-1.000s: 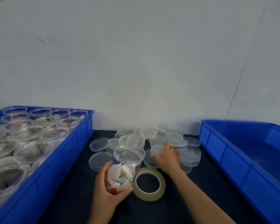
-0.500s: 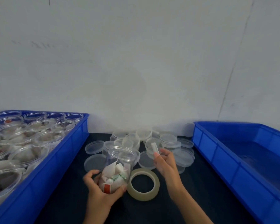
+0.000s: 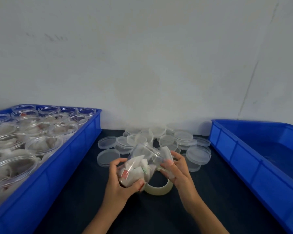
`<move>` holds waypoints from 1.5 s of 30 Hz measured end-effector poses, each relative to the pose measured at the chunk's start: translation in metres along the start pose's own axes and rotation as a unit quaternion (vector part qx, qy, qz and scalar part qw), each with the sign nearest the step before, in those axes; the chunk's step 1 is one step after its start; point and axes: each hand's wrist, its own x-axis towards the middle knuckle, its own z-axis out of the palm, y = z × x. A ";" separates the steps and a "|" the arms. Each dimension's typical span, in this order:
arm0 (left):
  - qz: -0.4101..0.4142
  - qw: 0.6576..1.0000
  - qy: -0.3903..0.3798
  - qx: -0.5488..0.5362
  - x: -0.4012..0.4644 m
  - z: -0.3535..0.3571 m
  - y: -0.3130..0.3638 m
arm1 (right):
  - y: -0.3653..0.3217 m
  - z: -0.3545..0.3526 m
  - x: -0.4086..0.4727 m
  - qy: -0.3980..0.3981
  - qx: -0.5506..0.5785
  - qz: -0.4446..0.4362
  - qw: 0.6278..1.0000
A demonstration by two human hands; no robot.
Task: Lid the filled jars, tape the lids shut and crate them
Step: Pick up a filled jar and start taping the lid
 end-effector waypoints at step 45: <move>-0.044 0.990 -0.054 -0.121 -0.005 0.002 0.019 | -0.025 0.022 -0.019 -0.067 -0.084 -0.027 0.994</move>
